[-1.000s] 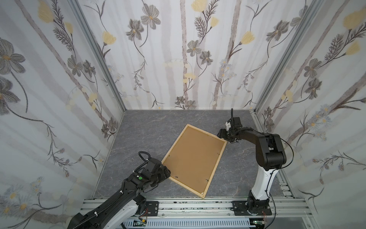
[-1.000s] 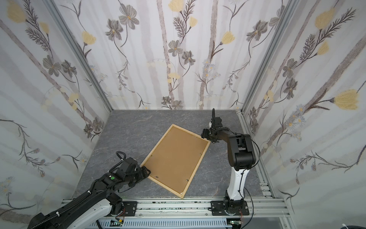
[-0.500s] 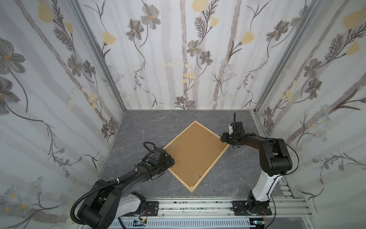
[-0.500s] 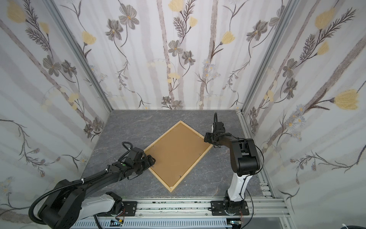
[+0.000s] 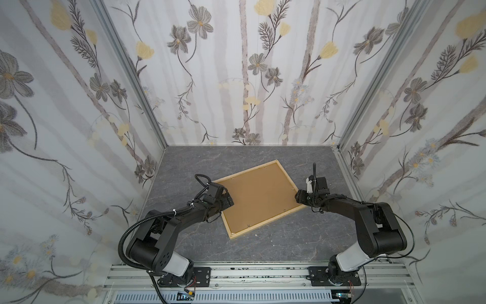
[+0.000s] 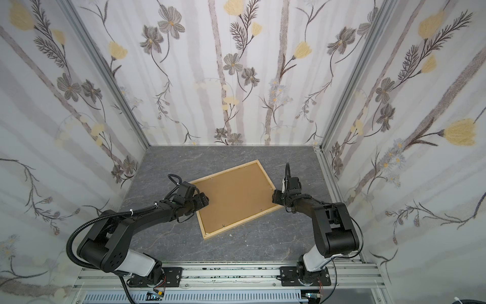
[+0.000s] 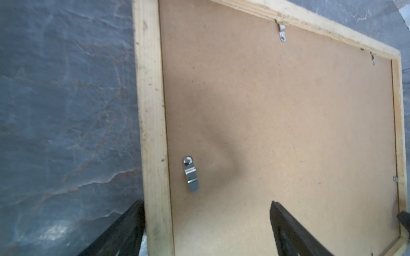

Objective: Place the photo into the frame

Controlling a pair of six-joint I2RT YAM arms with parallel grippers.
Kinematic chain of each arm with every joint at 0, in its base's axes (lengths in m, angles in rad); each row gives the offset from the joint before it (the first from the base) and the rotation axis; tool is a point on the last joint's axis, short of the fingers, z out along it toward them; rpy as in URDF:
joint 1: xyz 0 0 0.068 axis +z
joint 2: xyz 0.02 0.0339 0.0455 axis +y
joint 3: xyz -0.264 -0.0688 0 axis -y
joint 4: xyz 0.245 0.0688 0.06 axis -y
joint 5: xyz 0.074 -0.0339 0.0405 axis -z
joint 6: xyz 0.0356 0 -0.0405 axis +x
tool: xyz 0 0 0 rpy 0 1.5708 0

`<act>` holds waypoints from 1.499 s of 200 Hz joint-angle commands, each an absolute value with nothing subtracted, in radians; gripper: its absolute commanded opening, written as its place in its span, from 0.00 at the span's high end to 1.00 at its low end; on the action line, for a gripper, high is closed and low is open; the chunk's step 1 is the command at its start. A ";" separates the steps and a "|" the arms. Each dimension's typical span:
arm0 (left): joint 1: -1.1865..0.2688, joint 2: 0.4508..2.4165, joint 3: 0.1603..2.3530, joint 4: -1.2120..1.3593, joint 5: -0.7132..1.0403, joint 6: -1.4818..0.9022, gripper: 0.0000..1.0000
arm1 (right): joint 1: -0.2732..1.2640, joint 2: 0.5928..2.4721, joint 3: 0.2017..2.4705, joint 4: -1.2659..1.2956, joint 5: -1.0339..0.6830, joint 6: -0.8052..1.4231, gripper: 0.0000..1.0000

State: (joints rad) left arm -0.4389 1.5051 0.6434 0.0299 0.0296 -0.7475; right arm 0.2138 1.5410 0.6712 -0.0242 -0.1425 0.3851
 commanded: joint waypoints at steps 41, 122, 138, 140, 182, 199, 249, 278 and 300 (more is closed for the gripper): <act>-0.449 1.484 0.617 0.079 0.272 -0.757 0.14 | 0.250 1.389 0.612 -0.170 -0.234 0.500 0.33; -0.276 1.415 0.666 0.040 0.275 -0.695 0.15 | 0.290 1.287 0.745 -0.147 -0.277 0.366 0.23; -0.233 1.444 0.696 0.050 0.282 -0.684 0.18 | 0.370 1.301 0.828 -0.123 -0.298 0.285 0.20; -0.228 1.451 0.701 0.051 0.283 -0.682 0.18 | 0.384 1.306 0.837 -0.123 -0.295 0.274 0.20; -0.176 1.624 0.821 0.049 0.289 -0.640 0.31 | 0.622 1.551 1.118 -0.227 -0.145 0.028 0.19; -0.175 1.684 0.854 0.039 0.288 -0.626 0.34 | 0.681 1.644 1.181 -0.215 -0.139 -0.066 0.19; -0.178 1.758 0.880 0.058 0.319 -0.627 0.56 | 0.761 1.838 1.341 -0.233 -0.124 -0.151 0.20; -0.187 1.795 0.925 0.058 0.345 -0.616 0.69 | 0.782 1.906 1.379 -0.232 -0.117 -0.201 0.22; -0.200 1.831 0.979 0.041 0.353 -0.596 0.75 | 0.784 1.943 1.396 -0.219 -0.108 -0.237 0.22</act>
State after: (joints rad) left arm -0.1875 1.8015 0.9291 0.0284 0.3214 -0.6281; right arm 0.7837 1.9148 1.3735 -0.2272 -0.1242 -0.1616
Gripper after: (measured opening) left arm 0.275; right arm 0.781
